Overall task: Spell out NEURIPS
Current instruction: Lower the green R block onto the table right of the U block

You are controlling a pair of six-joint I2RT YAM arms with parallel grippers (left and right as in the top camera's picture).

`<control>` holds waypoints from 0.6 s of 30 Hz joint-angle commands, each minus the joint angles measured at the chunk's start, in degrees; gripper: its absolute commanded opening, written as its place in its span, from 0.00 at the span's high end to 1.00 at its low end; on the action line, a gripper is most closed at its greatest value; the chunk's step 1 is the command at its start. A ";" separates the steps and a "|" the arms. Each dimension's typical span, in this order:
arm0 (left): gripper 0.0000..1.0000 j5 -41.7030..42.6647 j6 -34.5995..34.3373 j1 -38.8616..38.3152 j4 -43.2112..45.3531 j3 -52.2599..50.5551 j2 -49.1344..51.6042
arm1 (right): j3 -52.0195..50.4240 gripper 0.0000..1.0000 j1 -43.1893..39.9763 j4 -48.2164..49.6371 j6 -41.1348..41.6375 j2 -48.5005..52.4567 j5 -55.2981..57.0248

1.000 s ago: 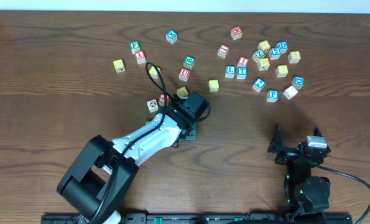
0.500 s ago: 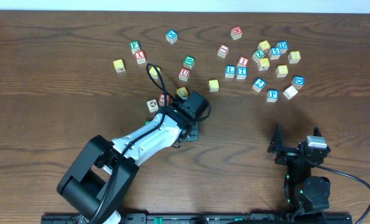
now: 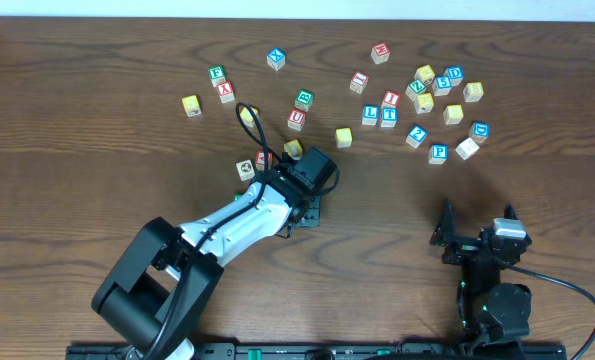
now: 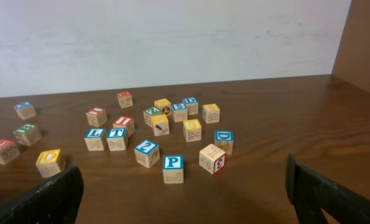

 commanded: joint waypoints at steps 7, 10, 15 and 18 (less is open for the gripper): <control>0.73 -2.21 0.37 0.17 0.09 -1.97 0.33 | -0.09 0.01 0.07 -0.24 -0.48 -0.13 0.07; 0.73 -2.21 0.37 0.17 0.39 -1.97 0.33 | -0.09 0.01 0.07 -0.24 -0.48 -0.13 0.09; 0.59 -2.21 0.39 0.17 0.74 -1.97 0.33 | -0.09 0.01 0.07 -0.24 -0.48 -0.13 0.09; 0.53 -2.19 0.39 0.17 0.74 -1.97 0.33 | -0.09 0.01 0.07 -0.24 -0.48 -0.13 0.09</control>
